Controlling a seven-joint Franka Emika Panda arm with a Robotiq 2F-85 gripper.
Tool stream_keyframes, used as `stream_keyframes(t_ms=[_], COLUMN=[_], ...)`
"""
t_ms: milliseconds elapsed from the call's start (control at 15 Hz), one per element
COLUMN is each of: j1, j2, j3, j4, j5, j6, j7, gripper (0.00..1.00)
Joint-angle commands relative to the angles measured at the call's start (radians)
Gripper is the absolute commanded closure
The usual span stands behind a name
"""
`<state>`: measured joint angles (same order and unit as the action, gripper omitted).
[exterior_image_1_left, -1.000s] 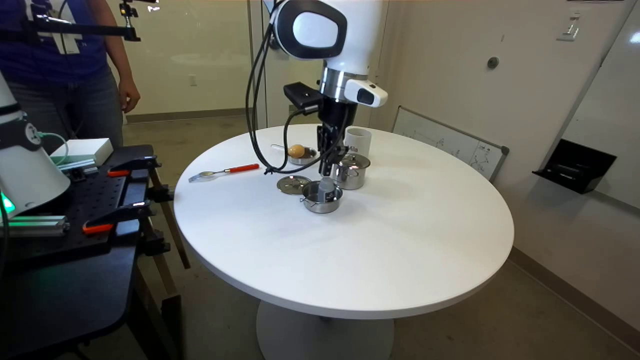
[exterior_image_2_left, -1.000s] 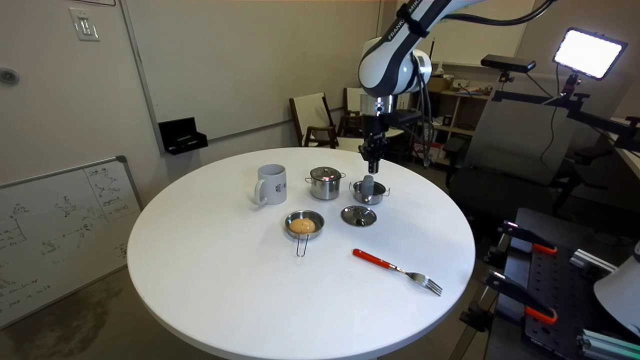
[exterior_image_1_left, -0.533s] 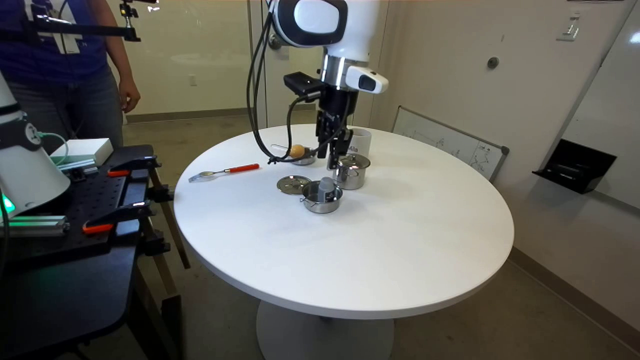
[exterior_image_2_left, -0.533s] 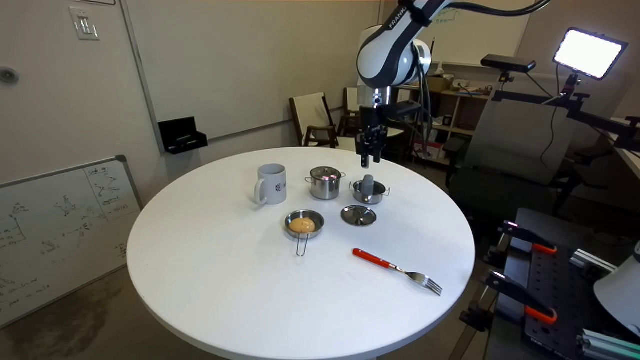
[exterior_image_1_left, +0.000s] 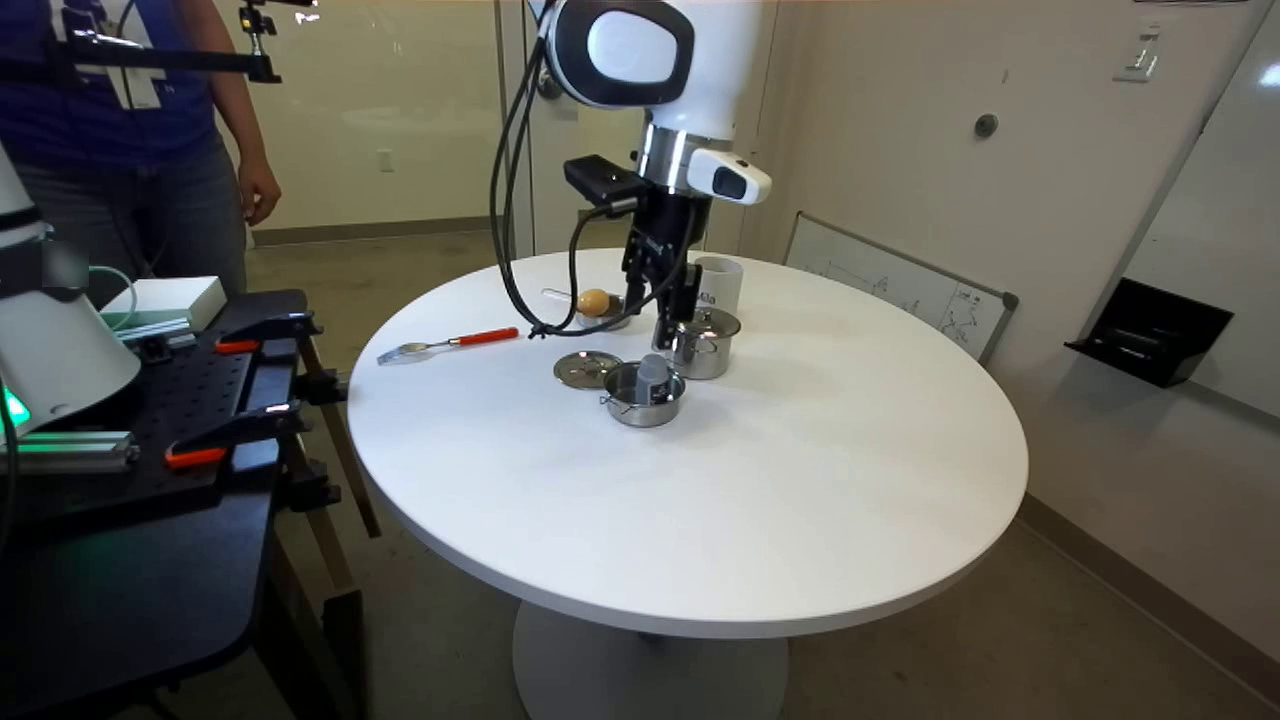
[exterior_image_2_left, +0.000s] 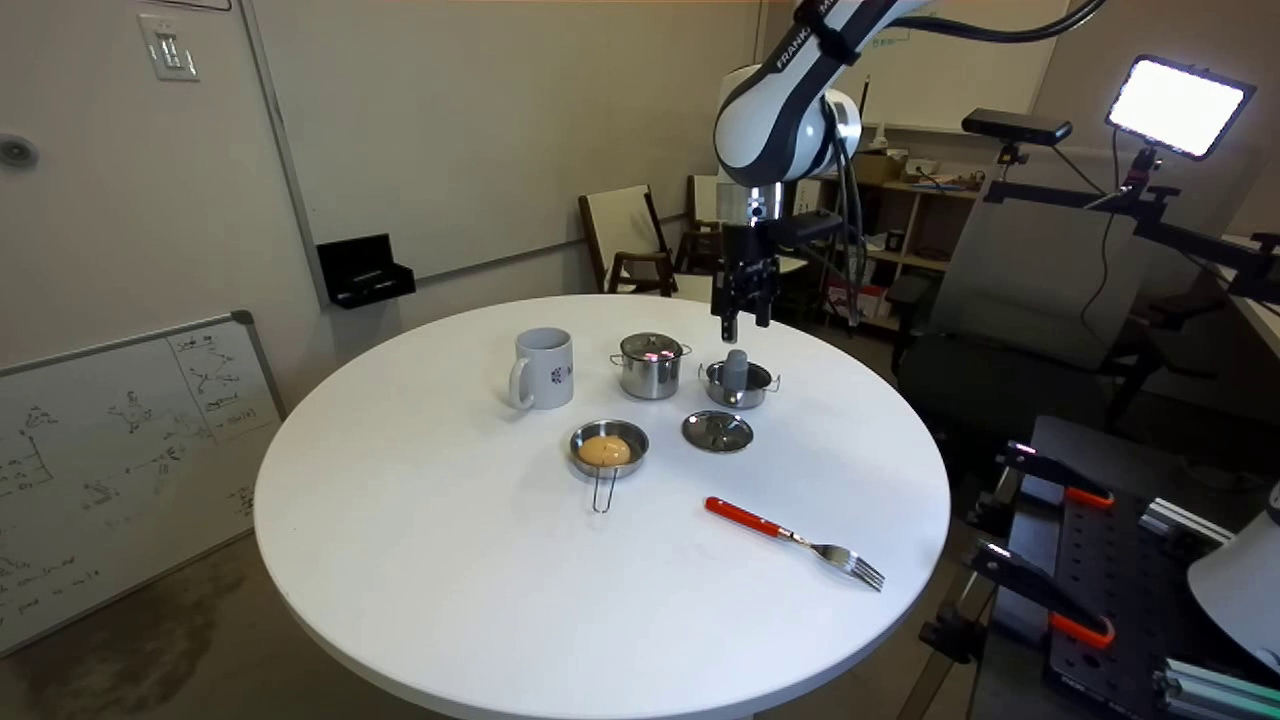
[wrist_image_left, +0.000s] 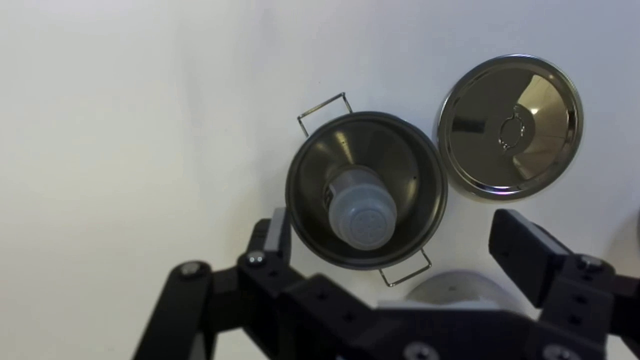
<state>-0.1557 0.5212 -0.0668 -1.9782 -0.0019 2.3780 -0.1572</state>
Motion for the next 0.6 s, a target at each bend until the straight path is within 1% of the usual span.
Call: stream_keyframes(t_ms=[0,533], j1=[-0.024,-0.042], j2=[0.053,0.131], j3=[0.021,0.037], j4=[0.034,0.105], j5=[0.022,0.02], j6=[0.005,0.001], j7=[-0.046,-0.087], gripper=[0.0,0.0])
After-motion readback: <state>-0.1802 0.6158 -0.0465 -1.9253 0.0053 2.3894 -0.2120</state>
